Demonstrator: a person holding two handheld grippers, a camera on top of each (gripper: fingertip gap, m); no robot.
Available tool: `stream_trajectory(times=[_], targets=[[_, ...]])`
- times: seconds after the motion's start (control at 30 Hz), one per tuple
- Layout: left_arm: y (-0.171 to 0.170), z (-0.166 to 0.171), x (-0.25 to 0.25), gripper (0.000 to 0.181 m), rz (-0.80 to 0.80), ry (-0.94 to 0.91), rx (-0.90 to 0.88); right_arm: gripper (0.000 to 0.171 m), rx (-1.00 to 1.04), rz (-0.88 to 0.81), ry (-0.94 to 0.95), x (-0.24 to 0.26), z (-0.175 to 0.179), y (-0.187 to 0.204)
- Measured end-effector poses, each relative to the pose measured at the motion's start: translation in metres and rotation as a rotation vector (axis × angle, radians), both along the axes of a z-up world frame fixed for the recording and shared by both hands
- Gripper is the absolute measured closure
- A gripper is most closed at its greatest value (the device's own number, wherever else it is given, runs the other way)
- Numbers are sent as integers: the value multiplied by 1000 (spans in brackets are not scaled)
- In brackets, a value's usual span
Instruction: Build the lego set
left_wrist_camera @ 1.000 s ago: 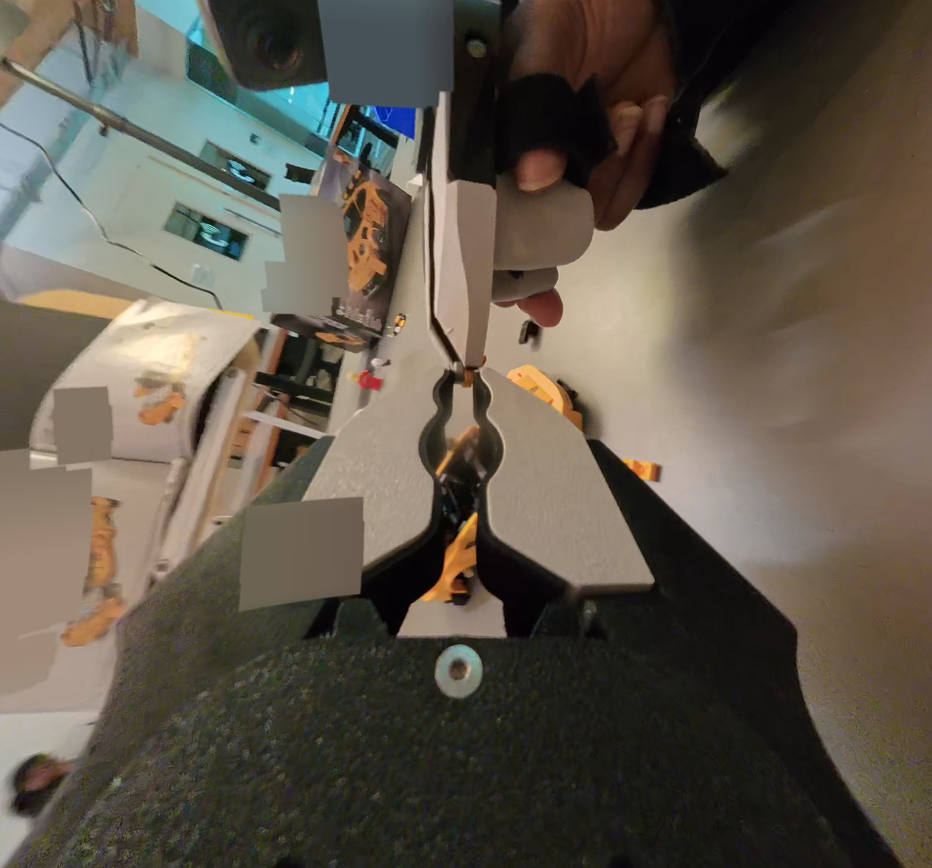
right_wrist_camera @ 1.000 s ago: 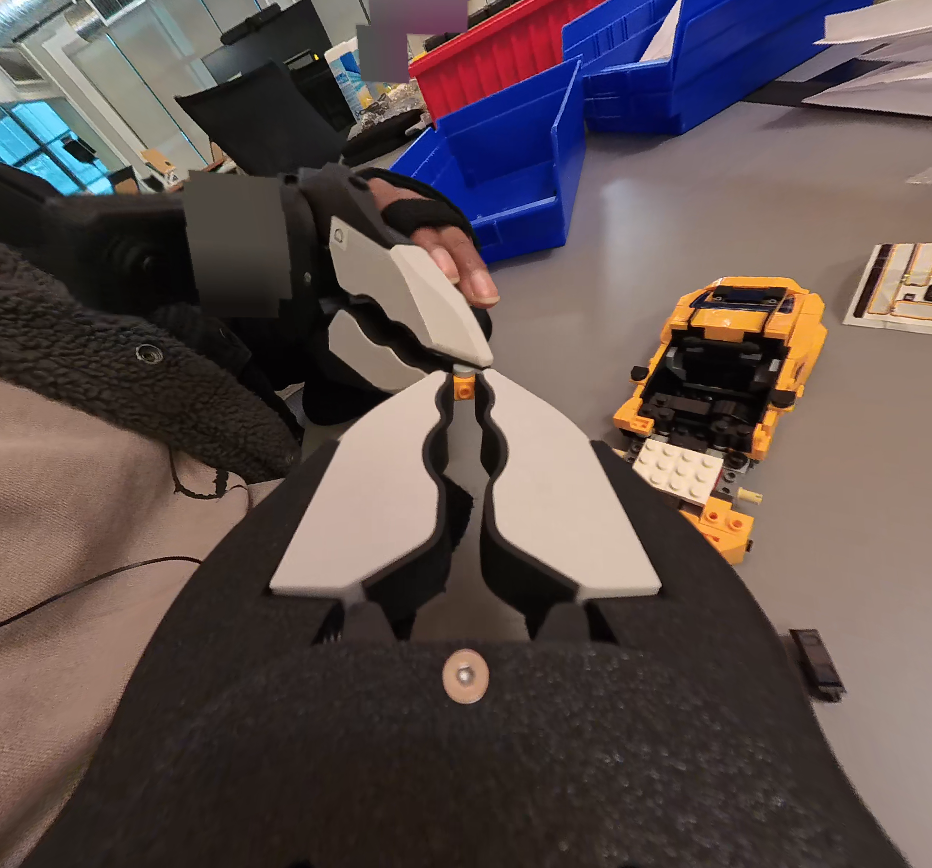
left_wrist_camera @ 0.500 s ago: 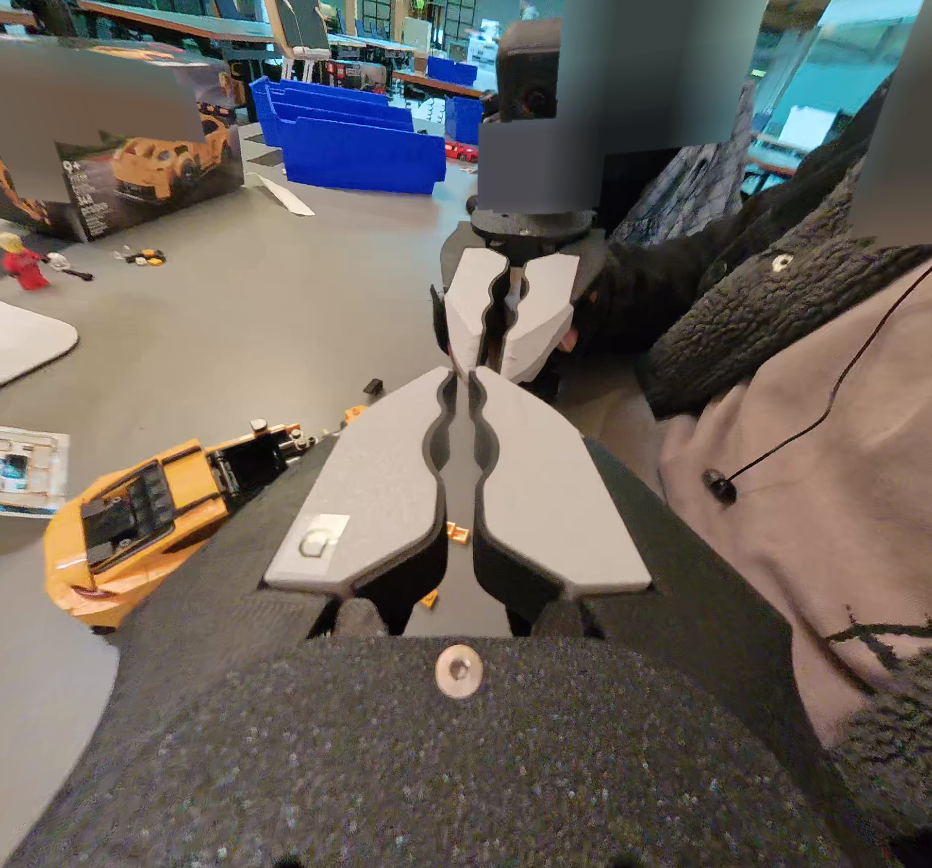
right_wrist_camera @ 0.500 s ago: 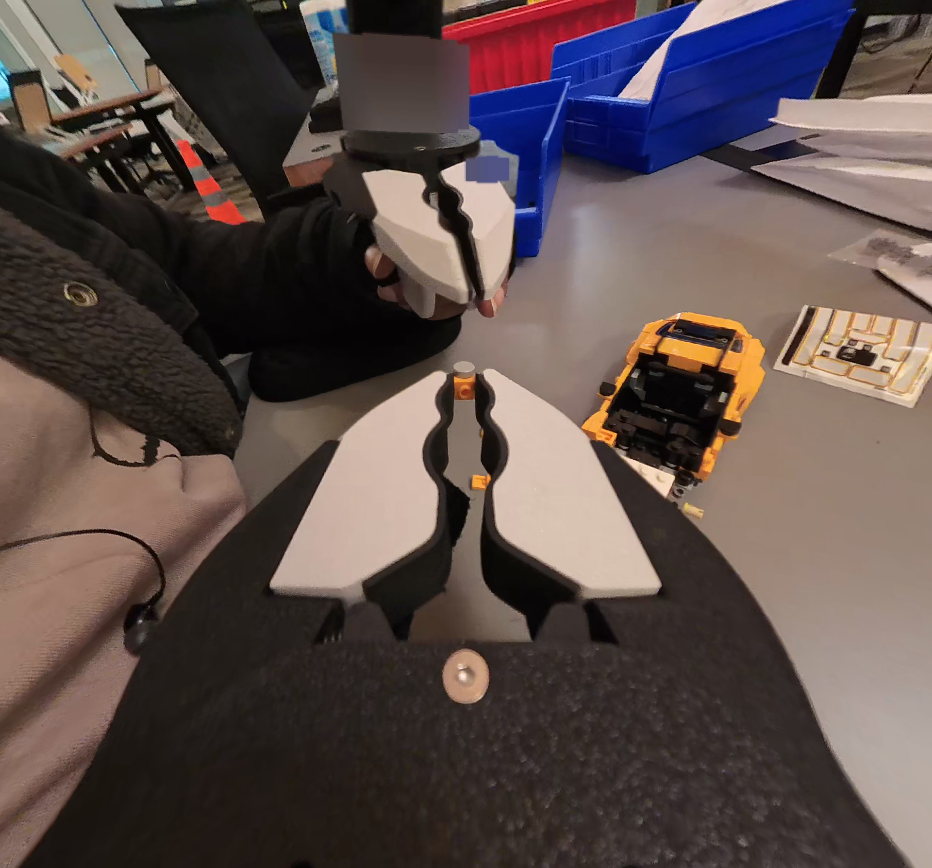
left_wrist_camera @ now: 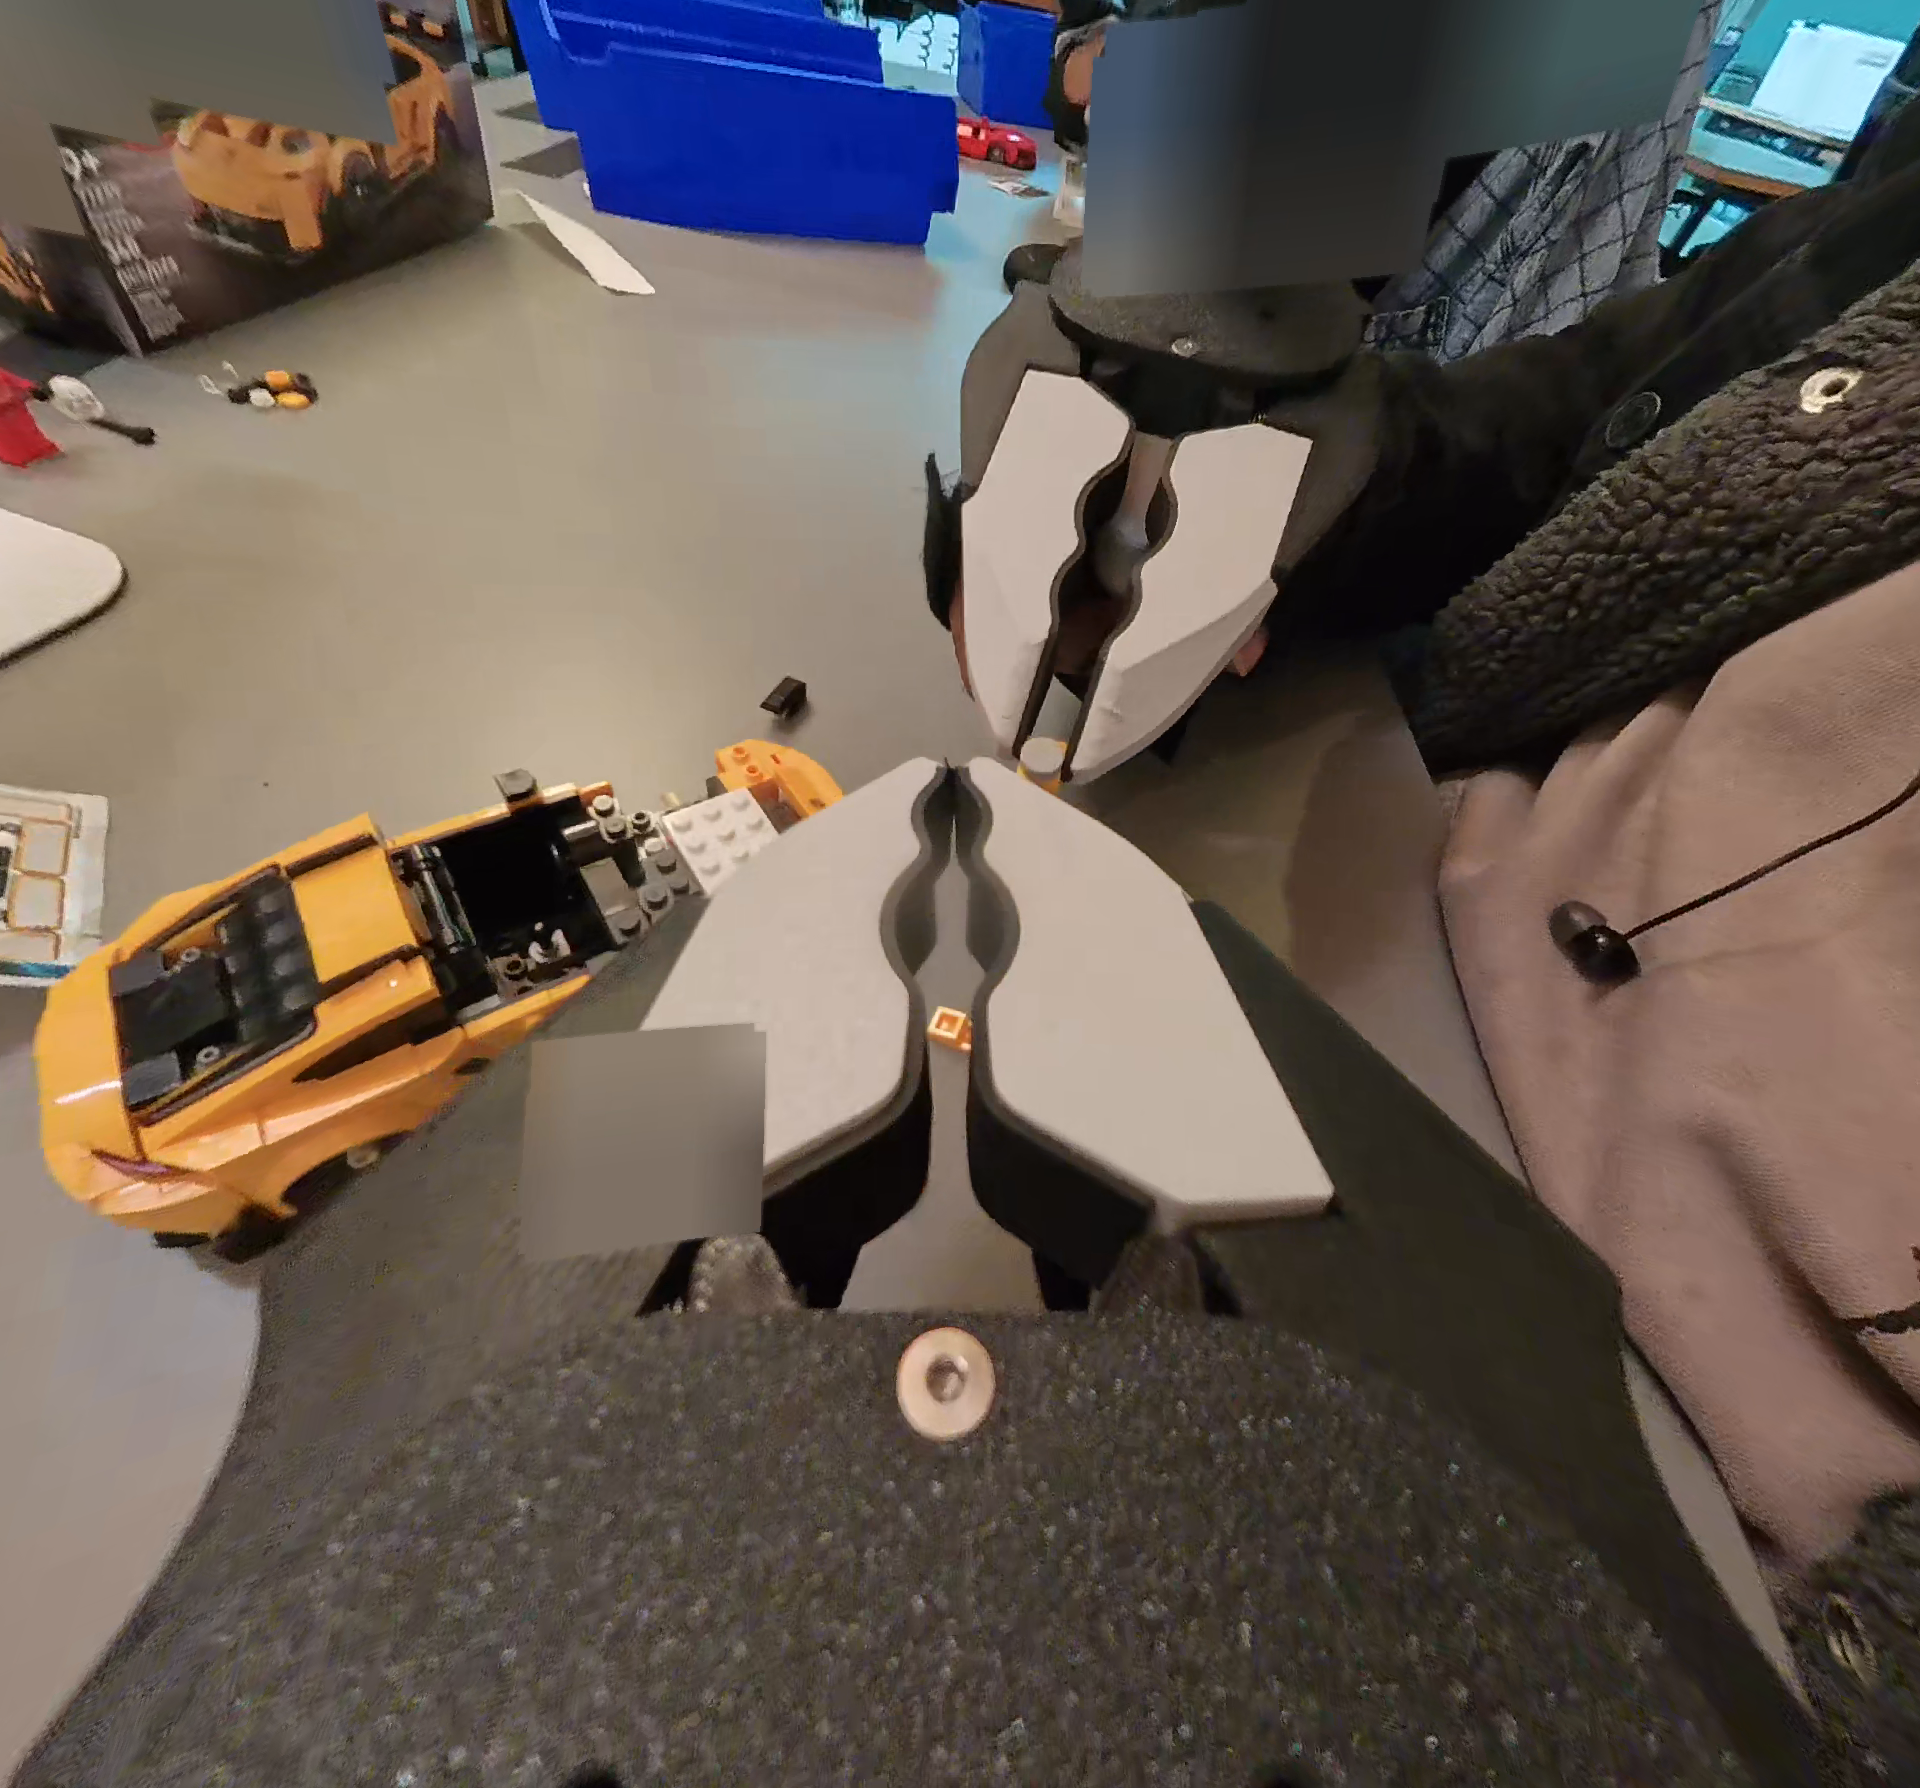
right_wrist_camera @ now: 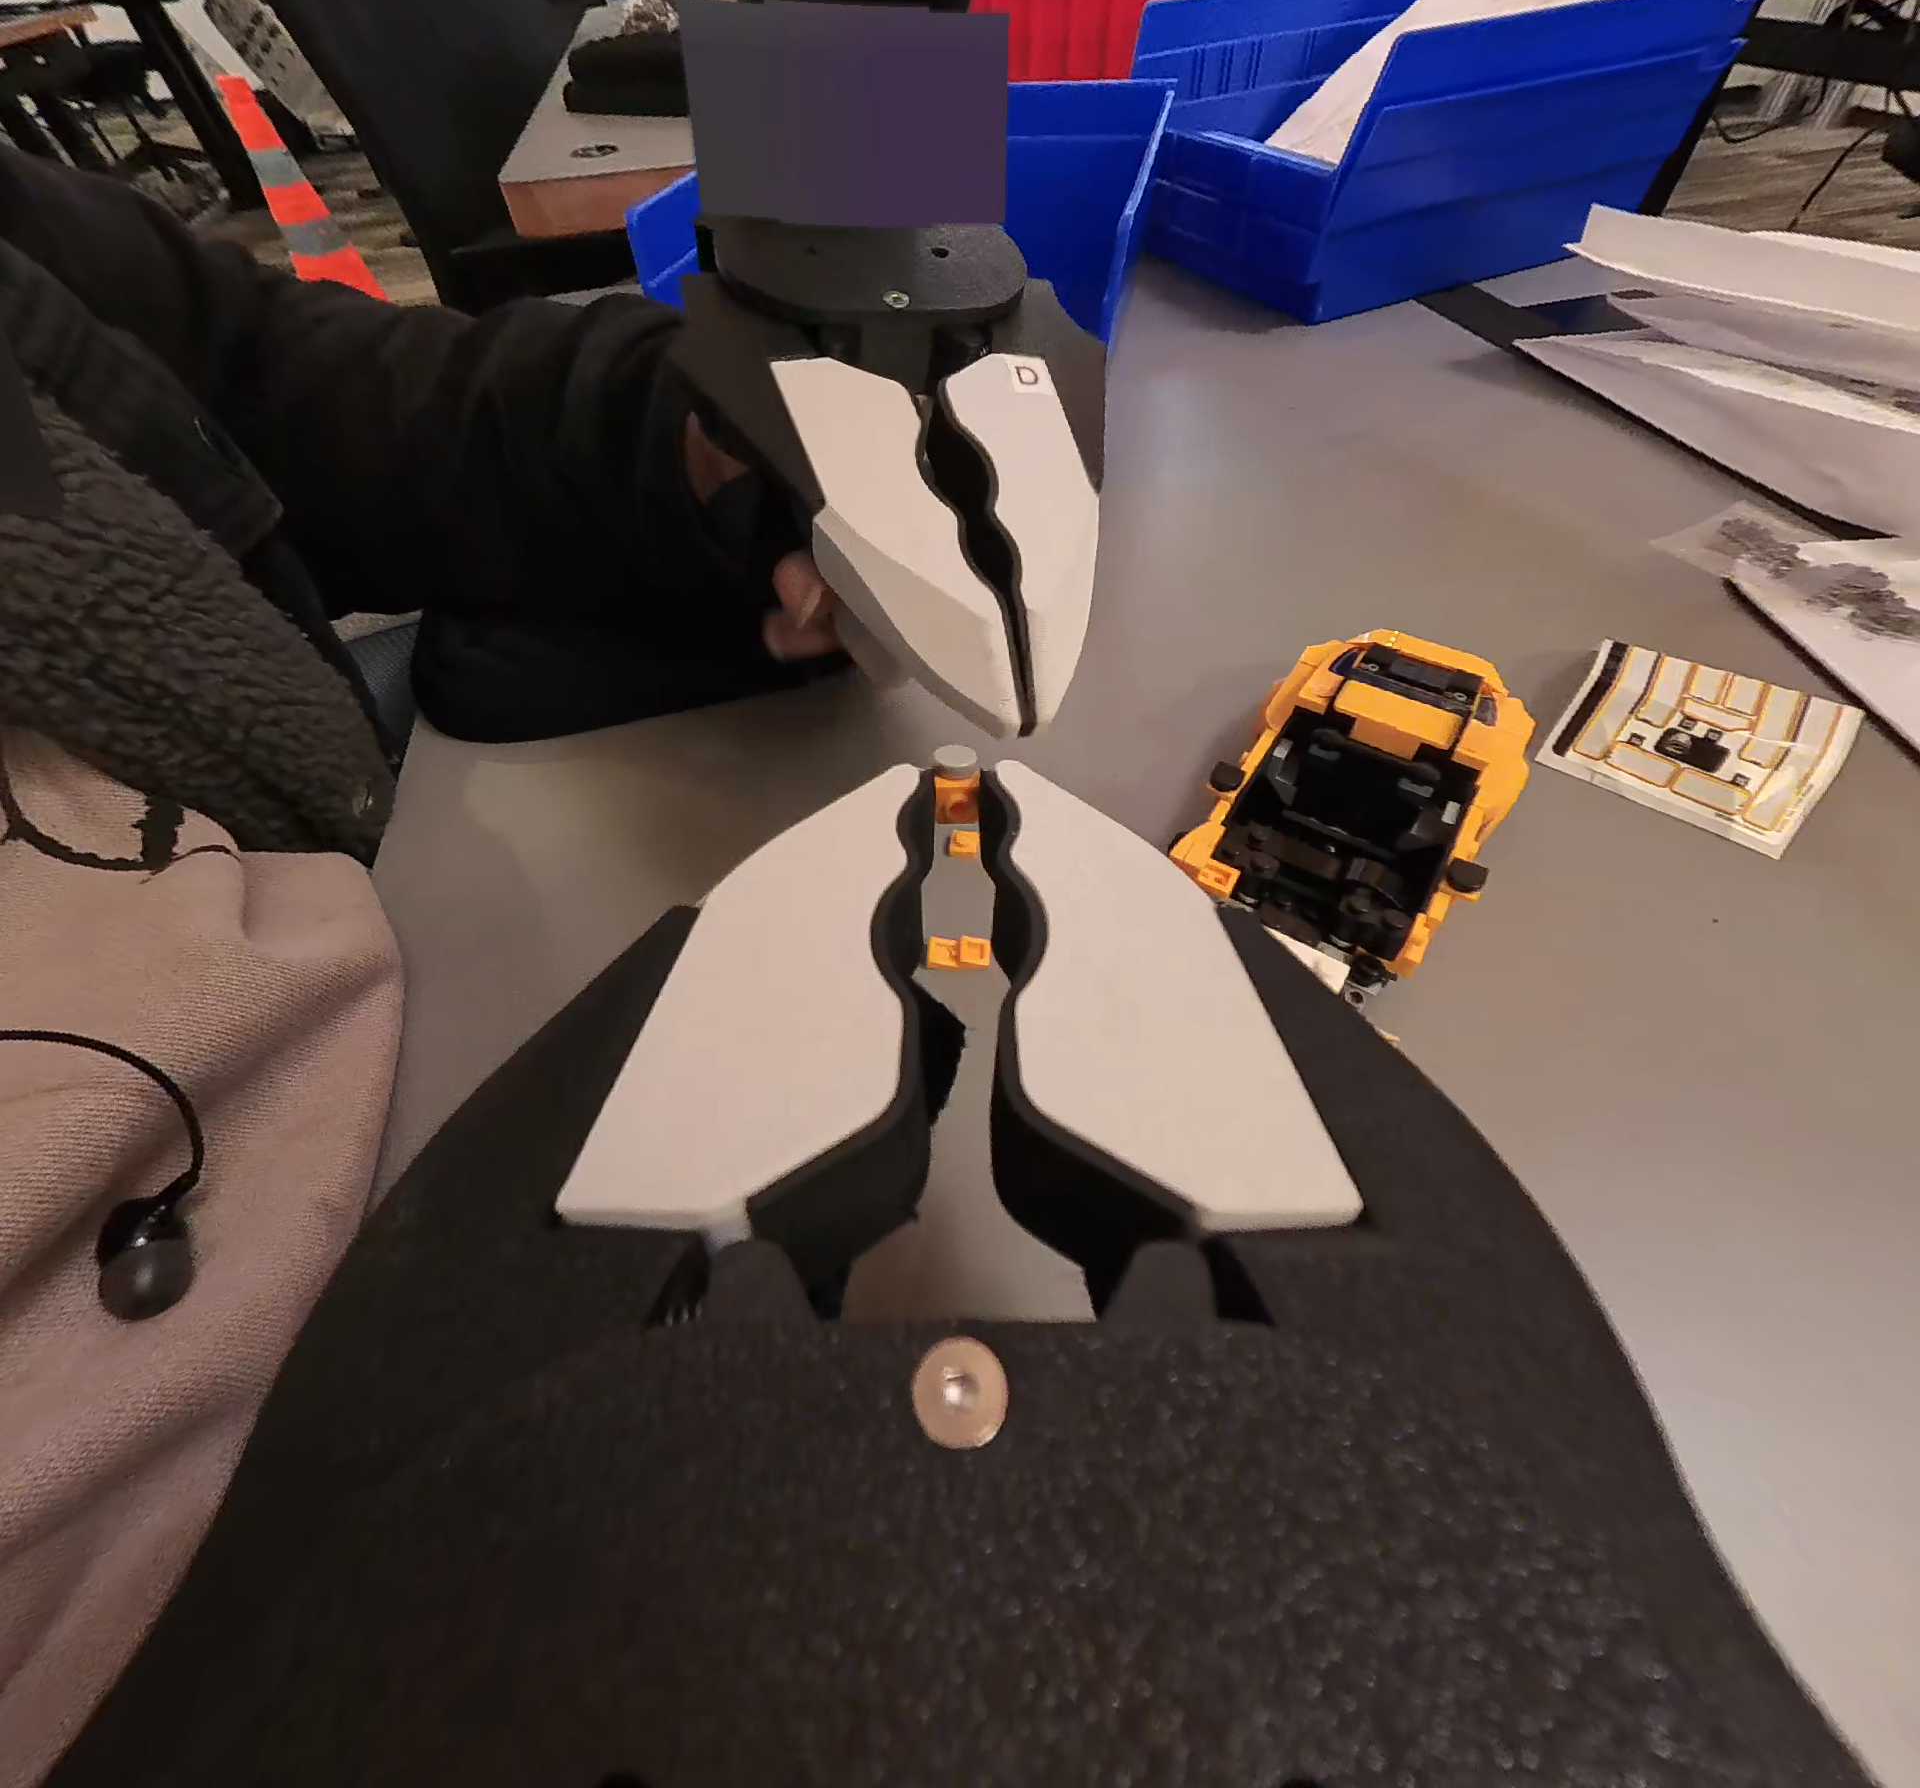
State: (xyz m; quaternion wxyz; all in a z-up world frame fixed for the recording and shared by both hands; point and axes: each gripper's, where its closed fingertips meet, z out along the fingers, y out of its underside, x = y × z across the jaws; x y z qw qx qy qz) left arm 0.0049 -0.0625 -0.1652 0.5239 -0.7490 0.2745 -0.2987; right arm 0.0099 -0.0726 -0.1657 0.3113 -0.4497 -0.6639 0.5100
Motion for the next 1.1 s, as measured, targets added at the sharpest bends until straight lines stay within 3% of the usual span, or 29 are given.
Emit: stream_trajectory(times=[0.23,0.57,0.83,1.1], targets=[[5,-12,-12,155,43,31,-71,163,15,-27,-48,-1,-9,7],[3,-30,-46,170,86,207,-124,163,47,-30,-132,-2,-26,8],[-16,-27,-6,168,-110,140,-124,163,94,4,-131,-1,-30,1],[-19,-29,14,168,-143,189,-72,163,175,45,-110,-1,-34,-7]])
